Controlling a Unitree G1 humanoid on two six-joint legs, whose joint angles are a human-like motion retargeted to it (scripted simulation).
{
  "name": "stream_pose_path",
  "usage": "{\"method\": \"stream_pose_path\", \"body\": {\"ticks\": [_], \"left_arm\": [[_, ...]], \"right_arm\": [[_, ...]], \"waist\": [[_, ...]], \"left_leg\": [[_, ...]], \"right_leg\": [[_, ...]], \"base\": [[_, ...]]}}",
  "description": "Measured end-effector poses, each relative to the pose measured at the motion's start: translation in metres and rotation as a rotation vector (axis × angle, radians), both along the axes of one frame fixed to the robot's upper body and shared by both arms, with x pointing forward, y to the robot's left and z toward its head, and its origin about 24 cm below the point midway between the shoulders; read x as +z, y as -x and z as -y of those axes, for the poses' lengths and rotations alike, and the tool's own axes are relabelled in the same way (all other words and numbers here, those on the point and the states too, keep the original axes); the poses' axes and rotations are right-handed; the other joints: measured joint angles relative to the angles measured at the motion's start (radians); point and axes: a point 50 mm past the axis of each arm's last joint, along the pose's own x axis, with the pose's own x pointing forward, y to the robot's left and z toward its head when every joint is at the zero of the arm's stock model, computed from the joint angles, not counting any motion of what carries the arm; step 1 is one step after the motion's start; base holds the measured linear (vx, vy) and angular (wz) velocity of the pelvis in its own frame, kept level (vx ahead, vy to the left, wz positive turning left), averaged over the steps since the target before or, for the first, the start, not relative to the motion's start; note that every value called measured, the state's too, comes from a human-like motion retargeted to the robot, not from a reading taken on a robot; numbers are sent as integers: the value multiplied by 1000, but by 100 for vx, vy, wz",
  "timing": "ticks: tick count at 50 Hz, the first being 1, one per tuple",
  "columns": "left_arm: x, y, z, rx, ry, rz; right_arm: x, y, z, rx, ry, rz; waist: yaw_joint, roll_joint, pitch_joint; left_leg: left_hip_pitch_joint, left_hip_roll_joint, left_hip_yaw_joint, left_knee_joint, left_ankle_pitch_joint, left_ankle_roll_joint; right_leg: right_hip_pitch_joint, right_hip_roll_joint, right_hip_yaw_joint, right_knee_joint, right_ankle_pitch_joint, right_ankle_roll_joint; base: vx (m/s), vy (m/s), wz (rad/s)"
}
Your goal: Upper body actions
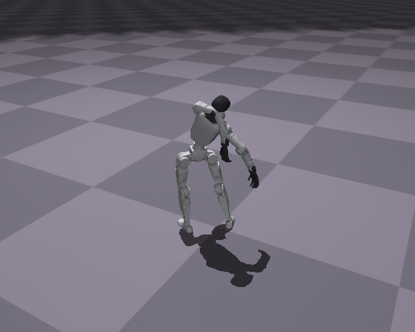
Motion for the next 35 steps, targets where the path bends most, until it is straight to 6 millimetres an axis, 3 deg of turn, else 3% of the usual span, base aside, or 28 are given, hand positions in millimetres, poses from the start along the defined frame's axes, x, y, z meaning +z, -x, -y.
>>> {"method": "stream_pose_path", "body": {"ticks": [5, 10, 15, 17, 23, 30, 35], "left_arm": [[2, -2, 3, 74, 20, 2], [-6, 0, -5, 49, -44, -11], [-9, -3, -7, 70, -23, 63], [-11, -5, -7, 94, -11, 106], [-15, -10, -10, 150, 14, 204], [-7, -10, -2, 119, 92, 238], [5, -8, 9, -88, 259, 381]], "right_arm": [[-3, -2, -3, 98, -12, -57], [0, 0, 0, 190, 16, -156], [15, 8, 13, 195, 109, -263], [21, 11, 18, 179, 142, -290], [32, 18, 25, 103, 192, -317], [10, 14, 9, 111, 52, -352], [-18, 34, -16, 204, -110, -520]], "waist": [[-4, 4, 43], [-10, 4, 79], [-26, -1, 58], [-16, -1, 48], [27, 1, 19], [1, 11, 24], [-114, 12, 0]], "left_leg": [[-1, 13, 36, -34, 9, 30], [-5, 35, 72, -51, 17, 40], [-21, 14, 46, -46, 23, 46], [-19, 8, 49, -45, 23, 44], [17, -11, 75, -66, 28, 35], [96, 8, 132, -151, 64, 12], [152, 41, 138, -191, 89, -22]], "right_leg": [[-60, 18, -50, 51, 57, -47], [-68, 92, -124, 86, -44, -55], [-80, 193, 27, 77, -115, -42], [-70, 194, 3, 56, -137, -53], [-34, 163, -66, -5, -136, -14], [-9, 198, -67, -39, -124, -38], [34, 245, -52, -67, -128, -65]], "base": [[5, 15, -36], [0, 5, -35], [-2, -1, 16], [0, 0, 0], [-3, -1, -14], [-15, -11, -39], [-12, -15, -3]]}}
